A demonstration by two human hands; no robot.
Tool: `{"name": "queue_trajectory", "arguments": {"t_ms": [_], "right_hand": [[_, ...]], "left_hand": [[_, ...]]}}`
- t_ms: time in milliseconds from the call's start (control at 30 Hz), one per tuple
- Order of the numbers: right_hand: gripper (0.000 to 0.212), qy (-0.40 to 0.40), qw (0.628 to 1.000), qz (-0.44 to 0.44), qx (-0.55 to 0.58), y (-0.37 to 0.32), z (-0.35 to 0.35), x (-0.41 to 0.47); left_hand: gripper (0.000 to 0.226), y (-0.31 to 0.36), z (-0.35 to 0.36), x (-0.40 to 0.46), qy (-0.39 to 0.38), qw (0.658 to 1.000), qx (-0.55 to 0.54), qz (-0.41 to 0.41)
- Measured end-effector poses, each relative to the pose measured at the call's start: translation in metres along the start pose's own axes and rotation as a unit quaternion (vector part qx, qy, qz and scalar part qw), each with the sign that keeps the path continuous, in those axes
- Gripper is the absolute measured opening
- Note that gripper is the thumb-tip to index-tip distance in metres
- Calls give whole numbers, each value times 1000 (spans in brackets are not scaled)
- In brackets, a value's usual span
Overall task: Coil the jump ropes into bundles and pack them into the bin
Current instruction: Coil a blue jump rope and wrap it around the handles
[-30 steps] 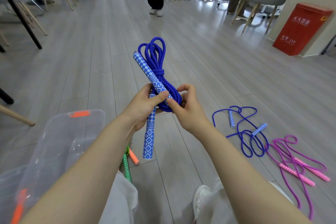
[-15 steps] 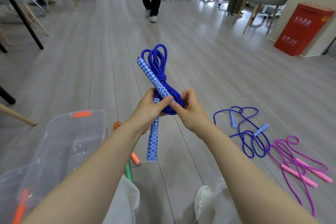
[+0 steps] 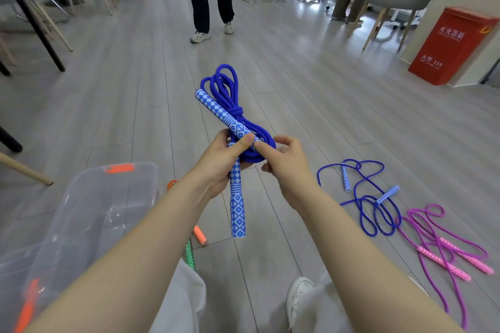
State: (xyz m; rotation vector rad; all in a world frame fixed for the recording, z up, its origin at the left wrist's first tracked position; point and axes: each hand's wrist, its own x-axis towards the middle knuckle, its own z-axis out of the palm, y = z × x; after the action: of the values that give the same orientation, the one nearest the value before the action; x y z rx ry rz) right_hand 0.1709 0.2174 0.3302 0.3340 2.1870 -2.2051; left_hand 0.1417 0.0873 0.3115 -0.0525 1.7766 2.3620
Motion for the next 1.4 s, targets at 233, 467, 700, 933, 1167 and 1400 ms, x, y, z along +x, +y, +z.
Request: {"name": "queue_trajectory", "arguments": {"t_ms": [233, 467, 700, 933, 1167, 1400], "right_hand": [[18, -160, 973, 129, 110, -9, -17, 7], [29, -161, 981, 66, -85, 1, -26, 11], [40, -121, 927, -41, -352, 20, -16, 16], [41, -91, 929, -57, -355, 29, -15, 13], [31, -73, 928, -57, -360, 40, -13, 17], [23, -75, 926, -61, -365, 45, -12, 19]], "left_hand": [[29, 13, -3, -4, -49, 999, -7, -9], [35, 11, -9, -3, -73, 992, 107, -4], [38, 1, -14, -3, -44, 986, 164, 3], [42, -3, -16, -8, -42, 982, 183, 16], [44, -17, -10, -7, 10, 952, 298, 74], [46, -20, -10, -5, 24, 922, 378, 87]]}}
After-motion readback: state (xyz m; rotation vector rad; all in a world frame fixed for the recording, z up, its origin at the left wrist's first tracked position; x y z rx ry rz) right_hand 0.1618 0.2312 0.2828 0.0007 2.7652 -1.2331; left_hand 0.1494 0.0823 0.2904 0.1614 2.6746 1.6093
